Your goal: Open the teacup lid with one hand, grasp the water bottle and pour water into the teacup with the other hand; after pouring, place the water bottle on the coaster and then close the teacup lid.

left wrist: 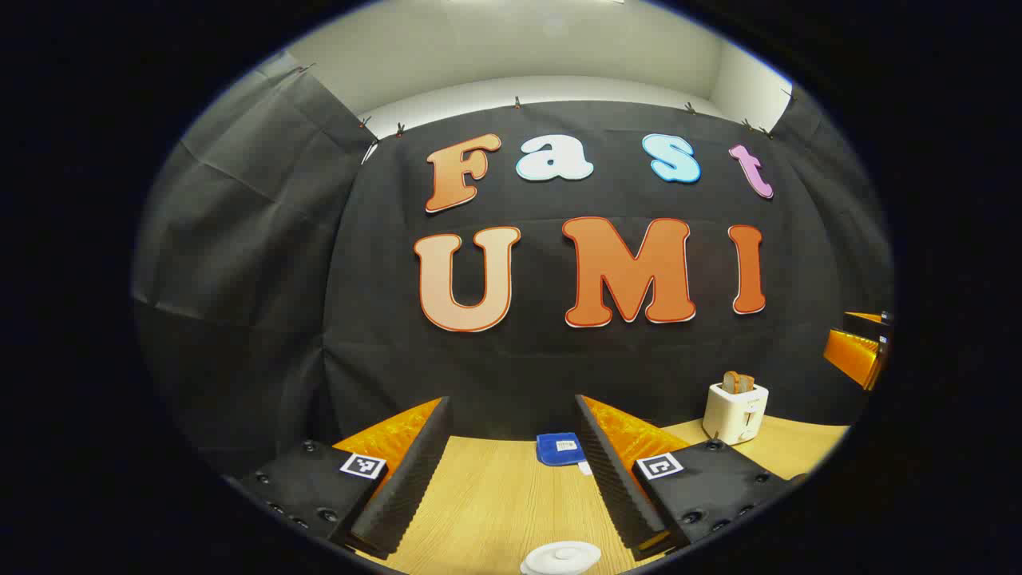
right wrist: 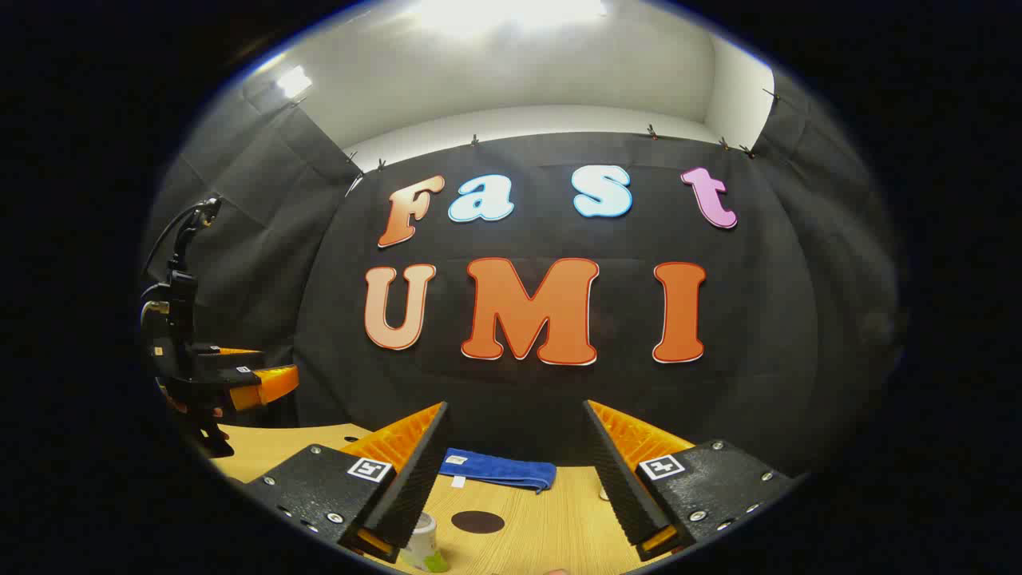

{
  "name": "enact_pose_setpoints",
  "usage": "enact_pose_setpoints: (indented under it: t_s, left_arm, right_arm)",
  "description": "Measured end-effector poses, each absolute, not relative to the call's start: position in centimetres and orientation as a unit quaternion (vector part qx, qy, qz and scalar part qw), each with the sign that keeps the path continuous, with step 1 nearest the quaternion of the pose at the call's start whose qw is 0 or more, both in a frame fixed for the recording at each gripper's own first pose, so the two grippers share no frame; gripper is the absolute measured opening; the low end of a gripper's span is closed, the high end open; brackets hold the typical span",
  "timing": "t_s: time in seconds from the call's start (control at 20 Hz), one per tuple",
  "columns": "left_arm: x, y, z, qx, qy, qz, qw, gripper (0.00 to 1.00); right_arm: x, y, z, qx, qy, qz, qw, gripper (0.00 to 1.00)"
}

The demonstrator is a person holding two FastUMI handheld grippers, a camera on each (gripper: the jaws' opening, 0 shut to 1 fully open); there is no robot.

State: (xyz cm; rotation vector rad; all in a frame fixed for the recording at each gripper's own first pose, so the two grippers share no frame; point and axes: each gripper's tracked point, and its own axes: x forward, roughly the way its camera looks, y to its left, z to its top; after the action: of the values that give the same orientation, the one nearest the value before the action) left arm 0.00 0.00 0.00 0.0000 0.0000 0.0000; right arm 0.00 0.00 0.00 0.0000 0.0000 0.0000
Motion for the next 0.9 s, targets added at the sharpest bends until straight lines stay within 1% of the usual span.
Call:
enact_pose_setpoints:
  t_s: [0.2,0.25,0.3,0.35,0.7,0.75,0.8,0.9]
  left_arm:
    - [0.07,0.22,0.22,0.003,-0.003,0.002,1.0,0.98]
    - [0.1,0.19,0.19,0.003,-0.003,0.001,1.0,0.98]
    - [0.11,0.2,0.26,0.001,-0.003,0.001,1.0,0.98]
    - [0.14,0.17,0.25,-0.003,-0.003,0.0,1.0,0.98]
    - [0.77,0.38,0.05,-0.011,0.004,0.001,1.0,0.98]
    - [0.84,0.28,0.2,-0.011,0.003,-0.001,1.0,0.98]
    - [0.95,0.31,0.31,-0.009,0.001,-0.002,1.0,0.98]
    - [0.97,0.06,0.22,-0.009,0.002,-0.006,1.0,0.98]
  right_arm:
    - [0.05,0.11,0.04,0.021,0.005,0.0,1.0,0.97]
    - [0.18,0.01,0.07,0.021,0.006,-0.003,1.0,1.0]
    - [0.33,-0.3,0.01,0.018,0.006,-0.009,1.0,0.97]
    - [0.37,-0.61,-0.16,0.014,0.008,-0.015,1.0,0.96]
    - [0.78,-0.34,-0.07,0.008,0.014,-0.012,1.0,0.97]
    - [0.88,-0.43,0.01,0.008,0.013,-0.014,1.0,1.0]
    - [0.93,-0.47,0.13,0.01,0.013,-0.014,1.0,0.96]
    - [0.91,-0.26,0.31,0.017,0.011,-0.011,1.0,0.96]
